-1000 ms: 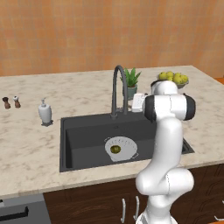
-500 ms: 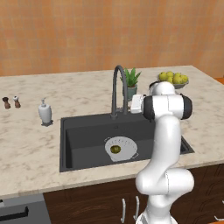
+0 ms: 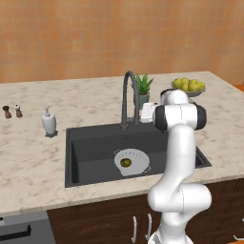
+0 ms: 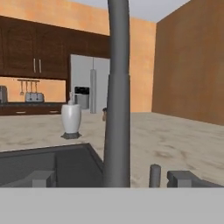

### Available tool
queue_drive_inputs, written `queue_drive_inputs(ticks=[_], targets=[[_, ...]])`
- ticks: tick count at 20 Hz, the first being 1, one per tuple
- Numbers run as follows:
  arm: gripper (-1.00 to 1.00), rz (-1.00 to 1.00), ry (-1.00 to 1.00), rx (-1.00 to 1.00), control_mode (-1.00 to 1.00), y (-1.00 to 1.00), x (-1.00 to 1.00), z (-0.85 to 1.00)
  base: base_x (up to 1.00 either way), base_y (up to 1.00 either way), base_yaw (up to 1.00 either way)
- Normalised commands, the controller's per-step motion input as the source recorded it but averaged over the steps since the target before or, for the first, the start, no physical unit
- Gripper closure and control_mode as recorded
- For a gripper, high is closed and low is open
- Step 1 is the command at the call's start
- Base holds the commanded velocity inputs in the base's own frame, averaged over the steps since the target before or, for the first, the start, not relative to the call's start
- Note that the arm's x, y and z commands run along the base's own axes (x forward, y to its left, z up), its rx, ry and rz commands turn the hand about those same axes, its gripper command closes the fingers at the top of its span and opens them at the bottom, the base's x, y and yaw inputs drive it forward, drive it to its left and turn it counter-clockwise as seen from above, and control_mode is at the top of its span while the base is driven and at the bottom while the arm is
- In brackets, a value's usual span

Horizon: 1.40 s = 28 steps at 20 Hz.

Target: Put the colander in the sink, put the kiwi in the colander, and turn on the sink faucet and pour water over the colander.

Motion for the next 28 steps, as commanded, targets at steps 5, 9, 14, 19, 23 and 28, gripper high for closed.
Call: queue_drive_inputs(ticks=[5, 9, 14, 19, 23, 28], targets=[[-1.00, 0.00, 0.00, 0.00, -1.00, 0.00, 0.29, -0.16, 0.00, 0.00, 0.00], [-1.00, 0.00, 0.00, 0.00, -1.00, 0.00, 0.23, -0.17, 0.00, 0.00, 0.00], [-1.00, 0.00, 0.00, 0.00, -1.00, 0.00, 0.20, -0.10, 0.00, 0.00, 0.00], [-1.00, 0.00, 0.00, 0.00, -1.00, 0.04, 0.23, -0.01, 0.00, 0.00, 0.00], [-1.00, 0.00, 0.00, 0.00, -1.00, 0.18, 0.09, 0.00, 0.00, 0.00, 0.00], [1.00, 0.00, 0.00, 0.00, -1.00, 0.08, 0.03, 0.00, 0.00, 0.00, 0.00]])
